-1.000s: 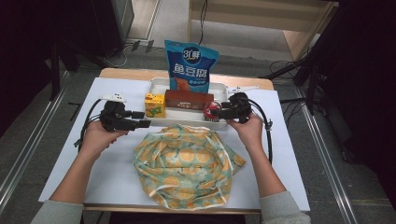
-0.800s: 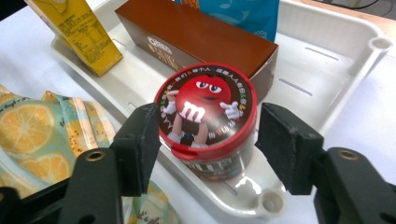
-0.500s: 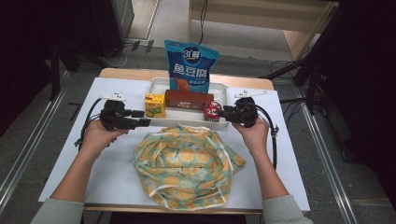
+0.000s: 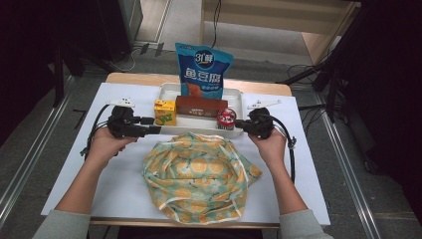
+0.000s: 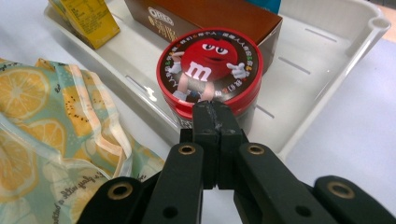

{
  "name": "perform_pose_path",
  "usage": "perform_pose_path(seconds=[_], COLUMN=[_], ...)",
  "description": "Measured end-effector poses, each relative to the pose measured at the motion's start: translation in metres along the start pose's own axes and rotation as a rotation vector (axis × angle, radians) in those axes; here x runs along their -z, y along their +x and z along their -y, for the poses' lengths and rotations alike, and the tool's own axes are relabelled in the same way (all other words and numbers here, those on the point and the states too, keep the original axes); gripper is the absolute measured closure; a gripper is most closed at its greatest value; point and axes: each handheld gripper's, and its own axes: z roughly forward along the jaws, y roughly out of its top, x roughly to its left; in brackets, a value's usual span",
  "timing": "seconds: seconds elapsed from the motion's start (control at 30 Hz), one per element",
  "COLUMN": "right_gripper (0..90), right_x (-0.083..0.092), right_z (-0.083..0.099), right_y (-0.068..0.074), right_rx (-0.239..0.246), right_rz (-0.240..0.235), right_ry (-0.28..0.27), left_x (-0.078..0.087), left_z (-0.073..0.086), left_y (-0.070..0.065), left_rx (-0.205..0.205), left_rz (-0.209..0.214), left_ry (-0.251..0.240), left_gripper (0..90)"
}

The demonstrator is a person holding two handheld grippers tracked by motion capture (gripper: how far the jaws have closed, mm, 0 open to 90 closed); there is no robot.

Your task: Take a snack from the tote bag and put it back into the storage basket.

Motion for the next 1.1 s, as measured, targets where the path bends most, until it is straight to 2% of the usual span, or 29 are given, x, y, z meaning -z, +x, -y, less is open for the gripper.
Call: perform_pose_path(seconds=[0.47, 0.8, 0.97, 1.1], right_gripper=[90.0, 90.0, 90.0, 90.0], right_x=[-0.007, -0.010, -0.012, -0.013], right_z=[0.001, 0.000, 0.000, -0.001], right_y=[0.003, 0.007, 0.009, 0.009], right_rx=[0.015, 0.030, 0.015, 0.025], right_rz=[-0.015, -0.024, -0.051, -0.060], right_ry=[0.037, 0.036, 0.026, 0.022], left_x=[0.000, 0.000, -0.001, -0.001], left_z=[0.000, 0.000, 0.000, 0.002], left_y=[0.000, 0.000, 0.000, 0.002], left_rx=[0.001, -0.002, 0.002, 0.005], left_rz=[-0.002, 0.000, 0.002, -0.008], left_ry=[-0.004, 0.000, 0.000, 0.018], left_gripper=[42.3, 42.3, 42.3, 42.2])
